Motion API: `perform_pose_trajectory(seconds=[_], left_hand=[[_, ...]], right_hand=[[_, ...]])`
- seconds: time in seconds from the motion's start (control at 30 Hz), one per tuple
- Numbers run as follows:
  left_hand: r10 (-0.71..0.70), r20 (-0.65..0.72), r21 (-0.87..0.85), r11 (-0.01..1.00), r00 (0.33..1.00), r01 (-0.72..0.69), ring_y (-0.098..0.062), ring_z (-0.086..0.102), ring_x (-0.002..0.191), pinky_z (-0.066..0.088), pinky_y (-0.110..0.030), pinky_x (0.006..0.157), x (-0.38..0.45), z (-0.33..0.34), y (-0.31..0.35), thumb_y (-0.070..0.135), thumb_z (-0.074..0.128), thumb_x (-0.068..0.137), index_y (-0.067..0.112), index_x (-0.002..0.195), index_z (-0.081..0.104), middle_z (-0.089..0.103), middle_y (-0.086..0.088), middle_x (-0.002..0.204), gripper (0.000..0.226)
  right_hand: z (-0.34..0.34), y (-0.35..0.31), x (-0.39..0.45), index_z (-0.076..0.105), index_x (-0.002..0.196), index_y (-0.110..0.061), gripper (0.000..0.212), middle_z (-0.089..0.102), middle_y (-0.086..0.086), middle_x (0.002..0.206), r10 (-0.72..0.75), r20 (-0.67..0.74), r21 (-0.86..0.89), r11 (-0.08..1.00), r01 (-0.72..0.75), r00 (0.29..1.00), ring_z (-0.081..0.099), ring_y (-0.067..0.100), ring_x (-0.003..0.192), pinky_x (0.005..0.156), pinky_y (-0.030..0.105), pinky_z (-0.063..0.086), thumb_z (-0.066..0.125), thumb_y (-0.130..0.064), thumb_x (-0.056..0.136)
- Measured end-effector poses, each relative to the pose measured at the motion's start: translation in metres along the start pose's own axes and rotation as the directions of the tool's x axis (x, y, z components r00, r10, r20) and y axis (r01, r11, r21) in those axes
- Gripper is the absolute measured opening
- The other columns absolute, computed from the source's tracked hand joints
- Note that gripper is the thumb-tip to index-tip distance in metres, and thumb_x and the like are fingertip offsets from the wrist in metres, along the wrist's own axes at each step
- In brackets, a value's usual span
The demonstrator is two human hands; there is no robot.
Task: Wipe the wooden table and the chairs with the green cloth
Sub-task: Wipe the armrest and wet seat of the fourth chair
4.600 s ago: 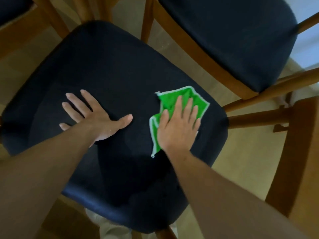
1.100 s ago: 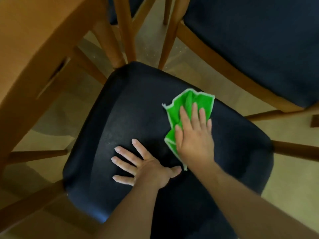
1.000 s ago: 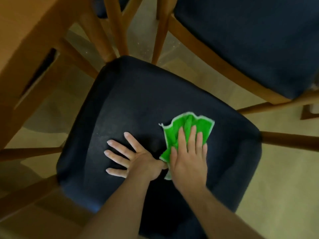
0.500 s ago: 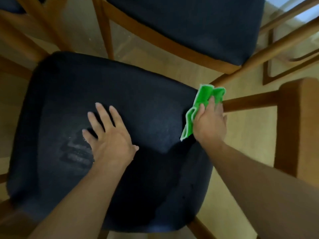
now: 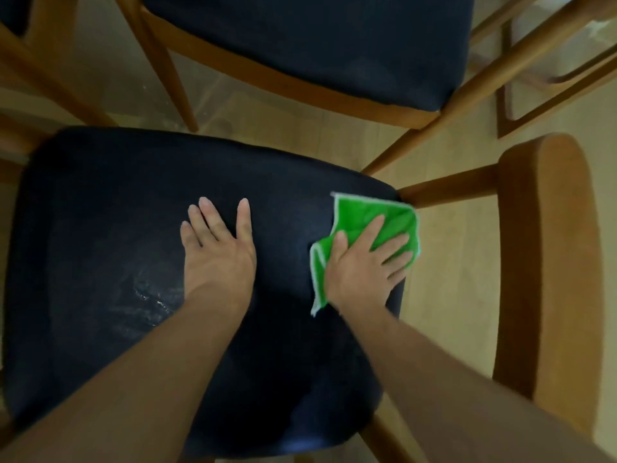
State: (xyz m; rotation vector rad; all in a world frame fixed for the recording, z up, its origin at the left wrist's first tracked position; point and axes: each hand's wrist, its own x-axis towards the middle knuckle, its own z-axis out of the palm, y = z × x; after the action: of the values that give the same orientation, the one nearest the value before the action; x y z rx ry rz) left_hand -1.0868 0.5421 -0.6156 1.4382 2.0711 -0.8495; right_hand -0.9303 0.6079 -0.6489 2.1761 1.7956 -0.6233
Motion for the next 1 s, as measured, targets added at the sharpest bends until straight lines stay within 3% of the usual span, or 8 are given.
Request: perform_pose_trajectory(seconds=[0.13,0.27,0.37,0.43,0.53,0.63,0.73,1.0], left_hand=[[0.013,0.015,0.049,0.999,1.0,-0.014,-0.058,0.005,0.139,0.016,-0.056,0.115,0.002,-0.001,0.0,0.035,0.067,0.089,-0.004,0.135,-0.04,-0.007,-0.05,0.143,0.122],[0.036,0.035,0.036,0.999,0.999,-0.038,-0.057,0.003,0.139,0.016,-0.055,0.115,0.001,-0.008,-0.004,0.052,0.072,0.078,-0.003,0.133,-0.042,-0.009,-0.05,0.143,0.137],[0.039,0.045,0.015,0.999,0.998,-0.039,-0.057,0.004,0.14,0.017,-0.054,0.115,-0.001,-0.012,-0.005,0.055,0.073,0.076,-0.003,0.132,-0.043,-0.008,-0.05,0.143,0.141],[0.033,0.053,0.003,0.999,0.998,-0.033,-0.056,0.005,0.14,0.018,-0.054,0.115,0.0,-0.012,-0.005,0.055,0.074,0.075,-0.002,0.132,-0.043,-0.007,-0.049,0.144,0.142],[0.035,0.067,-0.019,0.999,0.997,-0.033,-0.056,0.004,0.14,0.017,-0.054,0.114,0.0,-0.012,-0.006,0.055,0.073,0.075,-0.001,0.131,-0.044,-0.008,-0.048,0.144,0.141],[0.042,0.063,-0.036,0.999,0.997,-0.04,-0.055,0.002,0.141,0.016,-0.054,0.115,0.0,-0.009,-0.007,0.055,0.074,0.074,0.001,0.13,-0.045,-0.01,-0.048,0.145,0.141],[0.031,0.063,-0.057,0.998,0.998,-0.028,-0.054,-0.001,0.141,0.013,-0.054,0.115,-0.001,-0.009,-0.007,0.053,0.075,0.074,0.004,0.129,-0.047,-0.014,-0.046,0.145,0.143],[0.019,0.012,-0.184,0.983,1.0,-0.016,-0.041,-0.015,0.144,0.001,-0.054,0.116,-0.01,-0.003,-0.014,0.051,0.075,0.075,0.016,0.139,-0.039,-0.023,-0.03,0.152,0.135]], right_hand=[[-0.037,-0.013,0.049,0.006,0.155,-0.031,0.059,0.009,0.025,0.158,0.007,0.01,0.11,0.994,-0.008,1.0,0.009,0.044,0.145,0.118,0.056,0.011,0.017,-0.052,0.102],[-0.02,0.005,0.02,-0.005,0.155,-0.03,0.062,-0.003,0.018,0.162,0.043,0.037,0.16,0.986,-0.049,0.998,-0.001,0.037,0.149,0.12,0.05,0.004,0.014,-0.053,0.101],[0.014,0.02,-0.041,0.017,0.155,-0.016,0.069,0.021,0.036,0.152,0.131,-0.078,0.054,0.99,-0.127,0.988,0.027,0.055,0.137,0.109,0.064,0.031,0.024,-0.054,0.099],[0.034,0.018,-0.096,0.037,0.147,-0.008,0.071,0.037,0.042,0.14,0.118,0.073,0.006,0.993,-0.118,0.99,0.042,0.063,0.122,0.093,0.069,0.04,0.022,-0.055,0.096],[0.064,0.019,-0.153,0.035,0.147,-0.016,0.073,0.033,0.038,0.145,0.078,0.211,-0.056,0.996,-0.067,0.974,0.037,0.06,0.125,0.088,0.068,0.044,0.004,-0.059,0.097],[0.069,0.015,-0.149,0.011,0.154,-0.022,0.071,0.016,0.039,0.15,0.063,0.251,0.031,0.997,-0.073,0.966,0.02,0.059,0.132,0.092,0.073,0.037,0.01,-0.062,0.095],[0.048,0.01,-0.107,-0.035,0.143,-0.031,0.075,-0.034,0.029,0.15,0.08,0.202,0.048,0.995,-0.092,0.976,-0.021,0.054,0.138,0.111,0.071,0.004,0.017,-0.059,0.097],[-0.016,0.018,0.009,-0.001,0.156,-0.03,0.058,-0.005,0.015,0.163,-0.074,-0.059,0.105,0.991,0.08,0.996,-0.001,0.036,0.149,0.119,0.052,0.007,0.017,-0.047,0.103]])
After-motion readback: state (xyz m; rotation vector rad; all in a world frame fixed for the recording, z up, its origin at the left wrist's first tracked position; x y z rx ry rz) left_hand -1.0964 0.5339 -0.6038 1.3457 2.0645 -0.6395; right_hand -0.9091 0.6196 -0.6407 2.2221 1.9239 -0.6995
